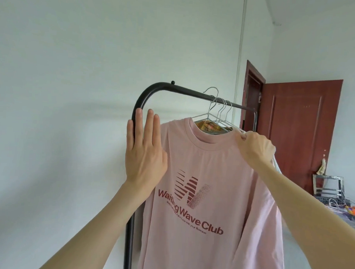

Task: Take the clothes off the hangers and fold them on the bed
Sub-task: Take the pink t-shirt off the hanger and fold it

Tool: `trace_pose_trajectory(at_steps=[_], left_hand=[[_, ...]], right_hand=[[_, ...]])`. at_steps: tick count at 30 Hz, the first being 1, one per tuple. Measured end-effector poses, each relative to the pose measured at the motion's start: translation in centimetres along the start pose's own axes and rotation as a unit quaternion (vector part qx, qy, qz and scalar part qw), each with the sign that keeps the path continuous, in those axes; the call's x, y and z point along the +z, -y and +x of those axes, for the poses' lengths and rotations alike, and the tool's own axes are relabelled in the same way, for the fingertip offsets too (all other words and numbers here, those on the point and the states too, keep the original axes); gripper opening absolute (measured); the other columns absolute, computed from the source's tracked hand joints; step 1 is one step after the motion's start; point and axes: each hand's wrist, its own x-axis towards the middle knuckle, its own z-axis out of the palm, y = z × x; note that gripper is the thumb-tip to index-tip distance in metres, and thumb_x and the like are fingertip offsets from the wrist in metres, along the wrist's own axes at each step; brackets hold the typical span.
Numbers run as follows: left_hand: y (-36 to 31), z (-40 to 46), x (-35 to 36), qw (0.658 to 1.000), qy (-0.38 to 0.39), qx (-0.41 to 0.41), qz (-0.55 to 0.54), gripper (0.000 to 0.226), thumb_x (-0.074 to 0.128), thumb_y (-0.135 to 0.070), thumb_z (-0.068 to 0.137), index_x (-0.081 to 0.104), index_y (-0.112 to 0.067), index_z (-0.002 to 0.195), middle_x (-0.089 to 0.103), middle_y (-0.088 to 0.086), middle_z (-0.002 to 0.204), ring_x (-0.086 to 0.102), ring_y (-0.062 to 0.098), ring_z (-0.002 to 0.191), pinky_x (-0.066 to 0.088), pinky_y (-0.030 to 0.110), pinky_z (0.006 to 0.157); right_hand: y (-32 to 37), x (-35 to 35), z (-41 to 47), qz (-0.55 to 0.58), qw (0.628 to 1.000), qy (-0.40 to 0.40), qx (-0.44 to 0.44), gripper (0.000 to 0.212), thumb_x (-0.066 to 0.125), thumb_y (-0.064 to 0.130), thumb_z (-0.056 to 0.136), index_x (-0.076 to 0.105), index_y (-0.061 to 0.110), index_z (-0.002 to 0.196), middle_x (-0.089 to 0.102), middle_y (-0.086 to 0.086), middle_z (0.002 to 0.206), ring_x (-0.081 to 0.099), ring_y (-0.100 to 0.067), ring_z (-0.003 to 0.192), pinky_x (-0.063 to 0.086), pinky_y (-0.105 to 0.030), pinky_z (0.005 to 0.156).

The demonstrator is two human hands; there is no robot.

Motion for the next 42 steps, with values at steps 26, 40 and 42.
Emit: trace_pose_trajectory(at_steps=[26,40,42], left_hand=[[-25.2,-12.4,-8.0,0.772,0.254,0.118,-0.571,0.056,0.045,-0.014,0.085,0.034,-0.005,0.139,0.037,0.017,0.142,0.03,0.032,0.135,0.031,0.052,0.108],[-39.8,-17.0,-43.5,0.547,0.239,0.175,-0.783,0.027,0.036,-0.024,0.102,0.057,-0.009,0.109,0.057,0.002,0.091,0.057,0.03,0.095,0.035,0.044,0.092],[-41.1,-17.6,-48.5,0.512,0.235,0.188,-0.804,0.028,0.035,-0.026,0.102,0.056,-0.011,0.112,0.058,0.003,0.091,0.057,0.03,0.095,0.038,0.047,0.095]], right_hand=[[-24.0,-27.9,-24.6,-0.15,0.971,-0.081,0.167,0.053,0.057,0.045,0.084,0.028,0.016,0.051,0.029,-0.001,0.048,0.03,-0.021,0.054,0.035,-0.034,0.061],[-25.5,-63.2,-46.8,-0.32,0.896,-0.173,0.256,0.055,0.061,0.05,0.085,0.029,0.018,0.054,0.028,0.002,0.047,0.032,-0.014,0.053,0.027,-0.03,0.064],[-24.5,-68.0,-50.0,-0.359,0.871,-0.177,0.285,0.052,0.059,0.052,0.085,0.038,0.016,0.055,0.036,0.002,0.05,0.041,-0.017,0.06,0.027,-0.029,0.065]])
